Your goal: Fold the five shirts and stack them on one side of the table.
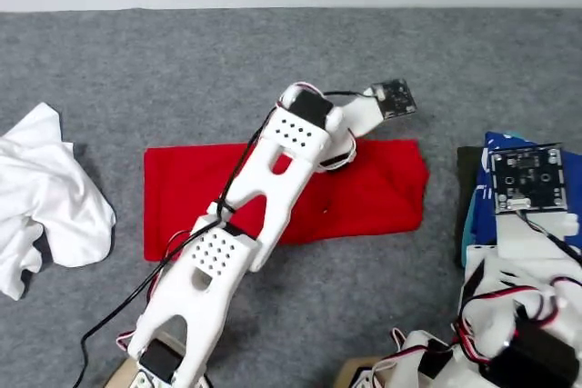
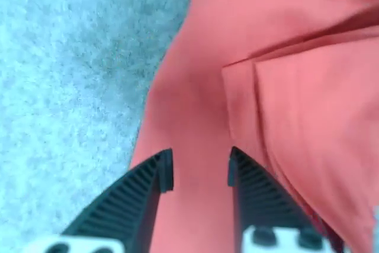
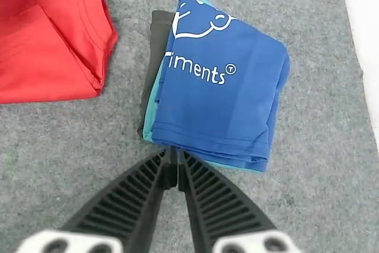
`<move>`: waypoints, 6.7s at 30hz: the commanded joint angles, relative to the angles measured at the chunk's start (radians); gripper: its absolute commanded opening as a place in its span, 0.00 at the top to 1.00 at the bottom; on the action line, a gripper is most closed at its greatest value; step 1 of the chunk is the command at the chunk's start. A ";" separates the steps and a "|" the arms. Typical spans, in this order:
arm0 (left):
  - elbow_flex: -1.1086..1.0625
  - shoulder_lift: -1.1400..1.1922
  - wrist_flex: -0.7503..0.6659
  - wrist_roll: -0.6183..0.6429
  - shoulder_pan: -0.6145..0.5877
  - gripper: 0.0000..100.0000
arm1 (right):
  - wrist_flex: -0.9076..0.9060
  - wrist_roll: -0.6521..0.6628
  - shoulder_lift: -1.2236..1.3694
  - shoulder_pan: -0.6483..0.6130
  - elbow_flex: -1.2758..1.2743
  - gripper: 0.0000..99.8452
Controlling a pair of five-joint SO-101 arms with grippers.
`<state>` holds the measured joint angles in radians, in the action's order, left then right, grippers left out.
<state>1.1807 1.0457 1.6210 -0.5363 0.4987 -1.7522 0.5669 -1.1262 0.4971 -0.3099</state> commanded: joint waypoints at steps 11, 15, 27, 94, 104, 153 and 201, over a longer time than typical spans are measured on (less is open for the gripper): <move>0.010 -0.230 0.137 0.089 0.098 0.84 | -0.021 -0.009 -0.004 0.016 0.003 0.99; -0.315 -0.399 0.135 0.089 0.143 0.84 | -0.021 -0.008 -0.004 0.016 0.003 0.99; -0.862 -0.489 -0.103 0.083 0.006 0.84 | -0.021 -0.008 0.002 0.016 0.002 0.99; -0.858 -0.341 -0.028 0.315 -0.816 0.78 | -0.022 -0.011 -0.004 0.015 0.002 0.99; -0.831 -0.267 -0.023 0.405 -0.712 0.94 | -0.021 -0.008 -0.004 0.015 0.003 0.99; -0.659 -0.769 0.132 0.554 -0.107 1.00 | -0.028 -0.006 -0.005 0.015 0.003 0.99; -0.789 -1.068 0.133 0.443 -0.319 1.00 | 0.208 -0.255 0.209 -0.352 -0.143 0.99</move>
<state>0.4964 0.1266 1.7331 -0.0637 0.2501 -1.6019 0.4028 -0.9927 0.2762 -0.4572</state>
